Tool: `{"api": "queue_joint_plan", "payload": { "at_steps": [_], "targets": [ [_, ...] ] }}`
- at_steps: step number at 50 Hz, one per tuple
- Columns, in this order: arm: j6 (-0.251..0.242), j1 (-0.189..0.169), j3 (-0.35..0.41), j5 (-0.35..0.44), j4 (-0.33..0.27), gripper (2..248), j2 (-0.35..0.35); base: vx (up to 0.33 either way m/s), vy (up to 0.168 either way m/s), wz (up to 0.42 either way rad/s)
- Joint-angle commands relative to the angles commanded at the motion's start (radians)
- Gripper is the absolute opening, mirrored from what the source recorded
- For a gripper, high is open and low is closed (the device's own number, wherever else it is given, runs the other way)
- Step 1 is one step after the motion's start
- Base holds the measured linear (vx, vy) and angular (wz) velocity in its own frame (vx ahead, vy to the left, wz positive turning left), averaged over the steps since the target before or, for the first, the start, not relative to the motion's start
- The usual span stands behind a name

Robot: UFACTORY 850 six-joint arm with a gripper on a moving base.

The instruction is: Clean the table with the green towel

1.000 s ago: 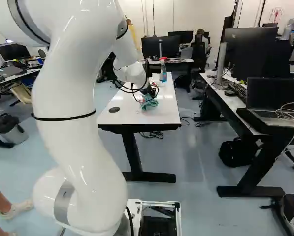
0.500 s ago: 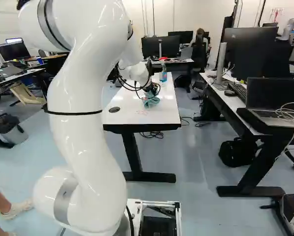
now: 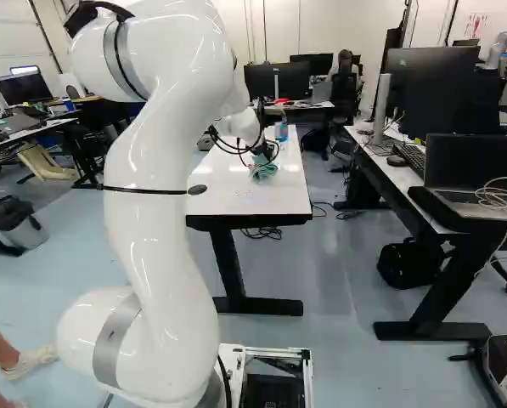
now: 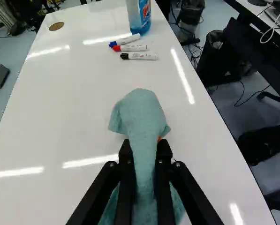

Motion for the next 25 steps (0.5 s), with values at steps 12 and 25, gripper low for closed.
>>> {"api": "queue_joint_plan", "payload": {
  "at_steps": [12, 25],
  "targets": [
    [0.0, -0.022, -0.024, 0.0, 0.0, 47, -0.018, 0.0, 0.0, 0.0],
    [0.0, -0.022, -0.024, -0.005, 0.0, 47, -0.018, 0.0, 0.0, 0.0]
  ]
}}
